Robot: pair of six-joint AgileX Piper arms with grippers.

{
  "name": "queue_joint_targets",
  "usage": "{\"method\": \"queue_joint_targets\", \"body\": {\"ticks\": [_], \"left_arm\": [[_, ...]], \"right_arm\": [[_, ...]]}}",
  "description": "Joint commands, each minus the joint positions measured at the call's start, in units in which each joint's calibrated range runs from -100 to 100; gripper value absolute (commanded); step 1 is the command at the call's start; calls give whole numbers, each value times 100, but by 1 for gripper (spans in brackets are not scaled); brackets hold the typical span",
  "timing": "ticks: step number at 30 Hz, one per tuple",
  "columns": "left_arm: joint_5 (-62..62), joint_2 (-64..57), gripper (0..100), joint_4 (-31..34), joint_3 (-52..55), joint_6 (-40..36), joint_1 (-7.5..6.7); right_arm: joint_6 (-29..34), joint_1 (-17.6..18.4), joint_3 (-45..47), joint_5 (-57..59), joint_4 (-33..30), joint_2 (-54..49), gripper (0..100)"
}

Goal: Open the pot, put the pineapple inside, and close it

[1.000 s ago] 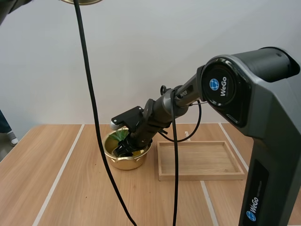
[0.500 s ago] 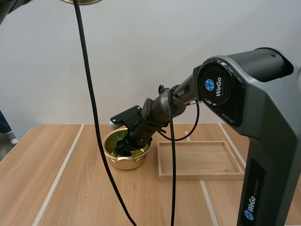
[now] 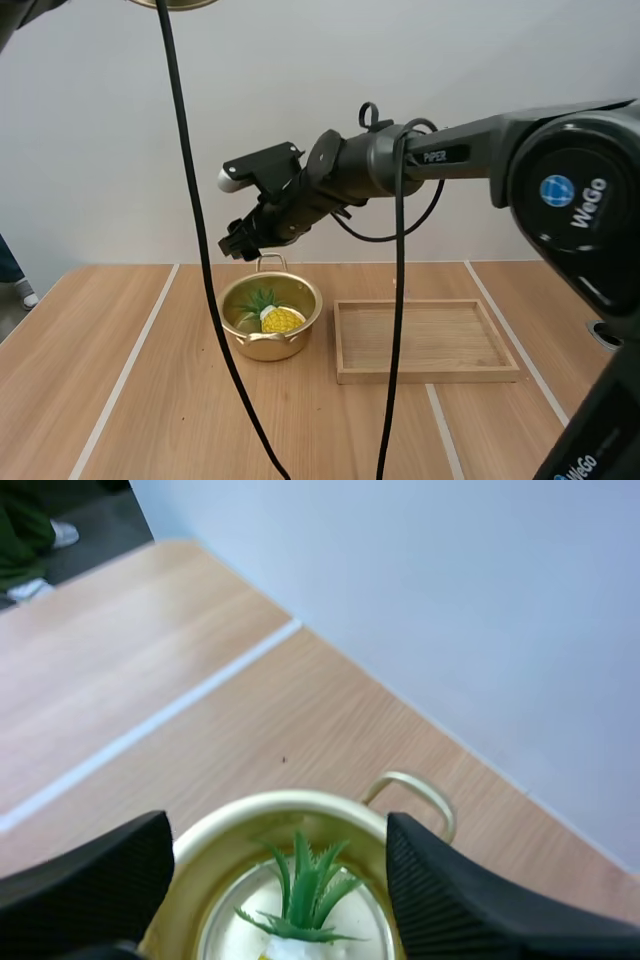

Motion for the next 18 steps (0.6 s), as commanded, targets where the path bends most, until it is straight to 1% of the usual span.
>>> {"method": "queue_joint_targets", "body": {"ticks": [1, 4, 5, 7, 8, 10, 12, 14, 15, 18], "left_arm": [[-183, -38, 0, -77, -48, -19, -10], [-183, -38, 0, -77, -48, -19, -10], [-183, -38, 0, -77, -48, -19, -10], [-183, -38, 0, -77, -48, -19, -10], [-183, -38, 0, -77, -48, -19, -10], [-183, -38, 0, -77, -48, -19, -10], [-183, -38, 0, -77, -48, -19, -10], [-183, -38, 0, -77, -48, -19, -10], [-183, -38, 0, -77, -48, -19, -10], [-183, -38, 0, -77, -48, -19, -10]], "right_arm": [[-42, -13, -42, 17, -2, -479, 100], [-18, -13, -42, 17, -166, -885, 100], [26, -23, -42, 17, -269, -1027, 98], [221, -110, -42, 33, -431, -1258, 92], [333, -187, -42, 48, -510, -1368, 87], [525, -372, -42, 67, -628, -1560, 75], [676, -635, -42, 86, -677, -1745, 64], [831, -893, -42, 99, -677, -1937, 57], [895, -1031, -42, 99, -666, -2045, 56], [1006, -1384, -42, 99, -646, -2392, 56]]}}
